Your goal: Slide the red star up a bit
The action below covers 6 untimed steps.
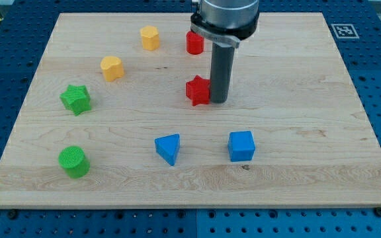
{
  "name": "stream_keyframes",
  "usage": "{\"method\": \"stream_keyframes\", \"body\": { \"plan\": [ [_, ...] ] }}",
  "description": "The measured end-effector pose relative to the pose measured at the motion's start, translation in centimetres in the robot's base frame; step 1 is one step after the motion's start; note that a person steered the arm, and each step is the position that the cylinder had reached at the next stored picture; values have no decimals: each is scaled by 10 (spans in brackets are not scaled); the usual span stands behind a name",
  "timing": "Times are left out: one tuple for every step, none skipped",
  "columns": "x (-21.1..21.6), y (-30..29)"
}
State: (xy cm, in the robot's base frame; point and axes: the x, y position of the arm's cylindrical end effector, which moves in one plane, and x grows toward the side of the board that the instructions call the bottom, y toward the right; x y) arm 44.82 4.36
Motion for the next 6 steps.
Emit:
{"method": "stream_keyframes", "body": {
  "plan": [
    [-14, -10],
    [-54, -37],
    [-22, -31],
    [8, -23],
    [13, -58],
    [2, -80]
  ]
}}
